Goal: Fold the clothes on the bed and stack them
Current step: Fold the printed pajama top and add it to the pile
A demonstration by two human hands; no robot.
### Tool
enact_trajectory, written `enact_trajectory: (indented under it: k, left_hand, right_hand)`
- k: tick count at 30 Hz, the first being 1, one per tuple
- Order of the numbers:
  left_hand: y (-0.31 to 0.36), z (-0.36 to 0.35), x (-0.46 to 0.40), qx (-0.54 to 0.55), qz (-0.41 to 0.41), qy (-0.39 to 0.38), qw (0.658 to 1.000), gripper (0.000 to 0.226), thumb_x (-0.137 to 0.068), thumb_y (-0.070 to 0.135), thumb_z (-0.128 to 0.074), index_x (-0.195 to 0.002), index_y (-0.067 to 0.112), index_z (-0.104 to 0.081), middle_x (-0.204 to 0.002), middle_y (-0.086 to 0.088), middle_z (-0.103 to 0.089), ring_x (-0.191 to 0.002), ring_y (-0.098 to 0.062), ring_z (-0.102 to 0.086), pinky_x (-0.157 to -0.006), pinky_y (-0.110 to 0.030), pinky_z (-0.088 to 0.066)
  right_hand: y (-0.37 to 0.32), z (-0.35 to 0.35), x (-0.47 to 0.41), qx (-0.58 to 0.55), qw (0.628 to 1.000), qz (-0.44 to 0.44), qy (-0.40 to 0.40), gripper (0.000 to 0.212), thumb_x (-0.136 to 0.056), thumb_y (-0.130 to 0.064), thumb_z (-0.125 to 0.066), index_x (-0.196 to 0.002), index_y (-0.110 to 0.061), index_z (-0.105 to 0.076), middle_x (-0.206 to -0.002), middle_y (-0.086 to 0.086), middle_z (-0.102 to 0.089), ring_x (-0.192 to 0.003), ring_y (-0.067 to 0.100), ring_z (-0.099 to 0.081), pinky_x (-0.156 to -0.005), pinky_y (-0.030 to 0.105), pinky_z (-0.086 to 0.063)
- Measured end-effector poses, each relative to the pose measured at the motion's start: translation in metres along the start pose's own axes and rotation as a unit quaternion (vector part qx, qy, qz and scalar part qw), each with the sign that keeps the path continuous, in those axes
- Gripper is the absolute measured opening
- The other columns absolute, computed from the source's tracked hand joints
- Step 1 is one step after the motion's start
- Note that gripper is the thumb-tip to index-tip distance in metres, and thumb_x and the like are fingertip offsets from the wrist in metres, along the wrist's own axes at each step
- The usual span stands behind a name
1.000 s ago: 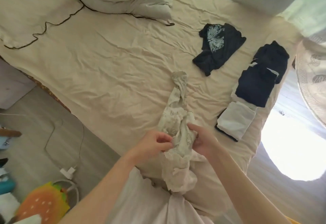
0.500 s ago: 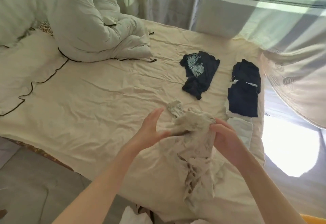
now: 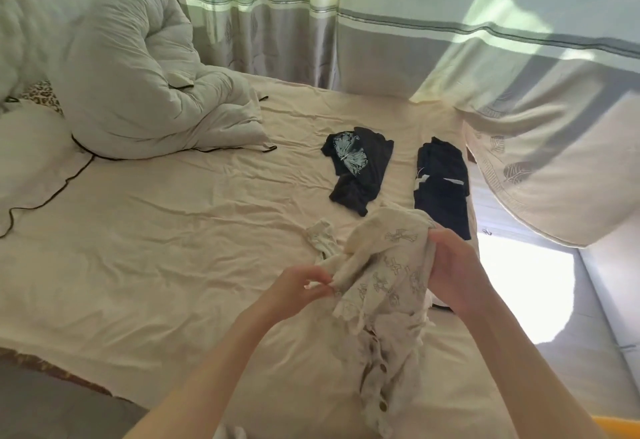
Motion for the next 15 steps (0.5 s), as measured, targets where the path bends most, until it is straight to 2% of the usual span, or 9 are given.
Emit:
enact_trajectory:
  k: [2,3,5,6,7,8,10,12,15]
  left_hand:
    - [0.006,0.014,-0.002,0.019,0.0,0.046,0.999,0.003,-0.086,0.01,-0.066,-0.086,0.008,-0.069,-0.077,0.003,-0.064,-0.072,-0.006,-0.058,-0.077,-0.026,-0.047]
    - [0.013,0.023,-0.002,0.034,-0.003,0.06,0.998,0.004,-0.086,0.008,-0.065,-0.082,0.008,-0.067,-0.071,0.003,-0.062,-0.066,-0.006,-0.055,-0.069,-0.025,-0.045]
    - [0.03,0.038,-0.005,0.08,-0.007,0.076,0.994,0.007,-0.088,0.007,-0.063,-0.082,0.008,-0.067,-0.07,0.004,-0.062,-0.063,-0.002,-0.054,-0.063,-0.018,-0.042]
    - [0.039,0.043,-0.007,0.1,-0.009,0.077,0.992,0.007,-0.088,0.007,-0.063,-0.084,0.007,-0.067,-0.071,0.005,-0.063,-0.064,0.0,-0.056,-0.062,-0.014,-0.042]
    - [0.049,0.047,-0.01,0.108,-0.012,0.076,0.991,0.007,-0.088,0.007,-0.062,-0.085,0.007,-0.068,-0.072,0.005,-0.064,-0.065,0.001,-0.057,-0.062,-0.012,-0.043]
    - [0.058,0.047,-0.014,0.099,-0.014,0.071,0.992,0.006,-0.088,0.008,-0.062,-0.087,0.006,-0.069,-0.073,0.004,-0.065,-0.065,0.001,-0.057,-0.062,-0.012,-0.043]
    - [0.073,0.039,-0.022,0.067,-0.014,0.054,0.996,0.008,-0.088,0.009,-0.063,-0.09,0.004,-0.069,-0.073,0.002,-0.065,-0.063,0.001,-0.056,-0.061,-0.011,-0.043]
    - [0.085,0.031,-0.025,0.06,-0.016,0.049,0.997,0.01,-0.089,0.011,-0.062,-0.092,0.003,-0.068,-0.073,0.003,-0.064,-0.06,0.005,-0.054,-0.061,-0.011,-0.042]
    - [0.094,0.032,-0.025,0.082,-0.021,0.066,0.994,0.01,-0.09,0.011,-0.061,-0.091,0.005,-0.069,-0.075,0.001,-0.065,-0.066,0.0,-0.057,-0.065,-0.013,-0.045]
  right_hand:
    - [-0.006,0.016,-0.004,0.059,0.997,0.008,0.051,0.034,-0.094,-0.008,-0.031,-0.115,0.0,-0.056,-0.092,0.007,-0.068,-0.084,0.019,-0.065,-0.065,0.027,-0.053]
    - [-0.009,0.027,-0.005,0.134,0.987,0.019,0.091,0.032,-0.095,-0.008,-0.034,-0.113,0.002,-0.058,-0.092,0.009,-0.067,-0.085,0.02,-0.064,-0.066,0.027,-0.051]
    - [-0.023,0.049,-0.003,0.348,0.917,0.056,0.187,0.024,-0.096,-0.015,-0.047,-0.109,0.001,-0.059,-0.097,0.006,-0.062,-0.088,0.017,-0.058,-0.072,0.022,-0.046]
    - [-0.028,0.053,0.001,0.426,0.874,0.08,0.221,0.024,-0.093,-0.02,-0.055,-0.112,-0.004,-0.058,-0.104,0.001,-0.06,-0.092,0.012,-0.055,-0.077,0.022,-0.044]
    - [-0.029,0.048,0.003,0.468,0.848,0.102,0.227,0.032,-0.09,-0.025,-0.061,-0.117,-0.01,-0.056,-0.111,-0.005,-0.057,-0.098,0.009,-0.053,-0.082,0.023,-0.044]
    - [-0.026,0.037,0.003,0.49,0.84,0.121,0.201,0.041,-0.086,-0.03,-0.065,-0.122,-0.015,-0.053,-0.115,-0.008,-0.054,-0.102,0.007,-0.053,-0.086,0.025,-0.045]
    - [-0.004,0.0,0.001,0.545,0.822,0.136,0.092,0.056,-0.078,-0.04,-0.071,-0.127,-0.023,-0.05,-0.119,-0.012,-0.053,-0.103,0.003,-0.054,-0.087,0.024,-0.047]
    - [0.024,-0.03,0.002,0.602,0.785,0.145,0.022,0.064,-0.075,-0.043,-0.072,-0.131,-0.029,-0.045,-0.121,-0.013,-0.052,-0.102,0.001,-0.053,-0.085,0.026,-0.049]
    - [0.032,-0.04,0.01,0.595,0.775,0.199,0.081,0.06,-0.079,-0.035,-0.07,-0.13,-0.025,-0.04,-0.117,-0.011,-0.049,-0.096,0.007,-0.055,-0.076,0.024,-0.048]
Point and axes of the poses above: each hand's wrist, its own x-axis away from the middle knuckle, its own z-axis out of the back of the hand, y = z × x, the point moved 9 cm from there along -x, towards the middle knuckle
